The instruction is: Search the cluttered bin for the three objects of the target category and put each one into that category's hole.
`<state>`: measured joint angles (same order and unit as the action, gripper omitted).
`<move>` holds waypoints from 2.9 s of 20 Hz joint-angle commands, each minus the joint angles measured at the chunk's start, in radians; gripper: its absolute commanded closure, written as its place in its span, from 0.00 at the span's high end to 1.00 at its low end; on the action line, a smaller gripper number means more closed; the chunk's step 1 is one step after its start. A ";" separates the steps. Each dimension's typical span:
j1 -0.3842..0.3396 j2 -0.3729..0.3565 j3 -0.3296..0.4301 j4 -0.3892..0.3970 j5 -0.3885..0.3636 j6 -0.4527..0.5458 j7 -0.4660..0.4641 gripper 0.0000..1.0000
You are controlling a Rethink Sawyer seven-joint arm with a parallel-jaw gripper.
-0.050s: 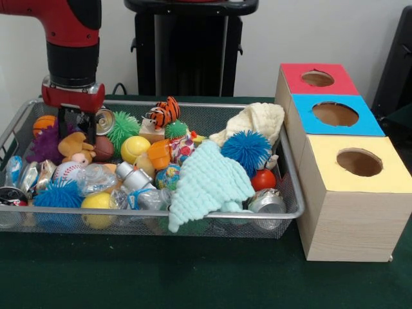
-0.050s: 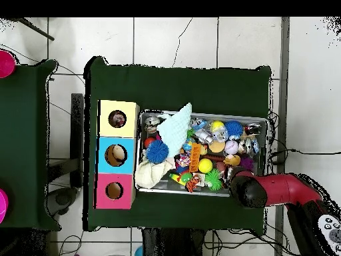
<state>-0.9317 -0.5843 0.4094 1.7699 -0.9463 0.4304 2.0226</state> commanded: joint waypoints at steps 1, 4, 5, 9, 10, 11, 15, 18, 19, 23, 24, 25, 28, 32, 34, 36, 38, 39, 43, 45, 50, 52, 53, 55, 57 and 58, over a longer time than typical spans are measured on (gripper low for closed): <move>0.009 0.021 0.046 -0.012 -0.013 0.112 -0.236 1.00; 0.016 0.047 0.023 -0.015 -0.045 0.063 -0.190 1.00; 0.023 0.052 0.016 -0.018 -0.054 0.050 -0.174 1.00; 0.044 0.082 0.003 -0.060 -0.080 0.018 -0.141 1.00; 0.046 0.094 0.001 -0.072 -0.082 0.015 -0.137 1.00; 0.045 0.117 0.004 -0.095 -0.080 0.017 -0.139 1.00; 0.037 0.196 0.010 -0.169 -0.091 0.005 -0.159 1.00; 0.034 0.205 0.017 -0.188 -0.085 0.003 -0.174 1.00; 0.034 0.204 0.020 -0.191 -0.082 0.003 -0.179 1.00; 0.038 0.210 0.037 -0.216 -0.067 0.015 -0.199 1.00; 0.037 0.212 0.041 -0.220 -0.064 0.018 -0.205 1.00; 0.026 0.218 0.054 -0.220 -0.057 0.017 -0.219 1.00; -0.006 0.231 0.089 -0.214 -0.046 0.008 -0.257 0.00; 0.010 0.227 0.088 -0.221 -0.043 0.028 -0.250 0.00; 0.020 0.225 0.094 -0.226 -0.029 0.045 -0.247 0.00; 0.031 0.207 0.096 -0.205 -0.013 0.056 -0.231 0.00; 0.040 0.187 0.104 -0.173 0.010 0.067 -0.215 0.00; 0.048 0.176 0.107 -0.148 0.021 0.067 -0.200 0.00; 0.070 0.168 0.122 -0.100 0.053 0.057 -0.155 0.00; 0.084 0.157 0.133 -0.074 0.074 0.048 -0.129 0.00; 0.147 0.103 0.129 0.005 0.119 -0.016 -0.007 0.00; 0.178 0.086 0.121 0.025 0.145 -0.038 0.046 0.00; 0.198 0.078 0.113 0.032 0.156 -0.055 0.077 0.00; 0.235 0.066 0.090 0.037 0.173 -0.073 0.122 0.00; 0.279 0.054 0.060 0.039 0.186 -0.094 0.165 0.00; 0.291 0.053 0.050 0.039 0.192 -0.102 0.173 0.00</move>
<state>-0.7319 -0.5034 0.4236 1.7423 -0.8263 0.4222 2.0226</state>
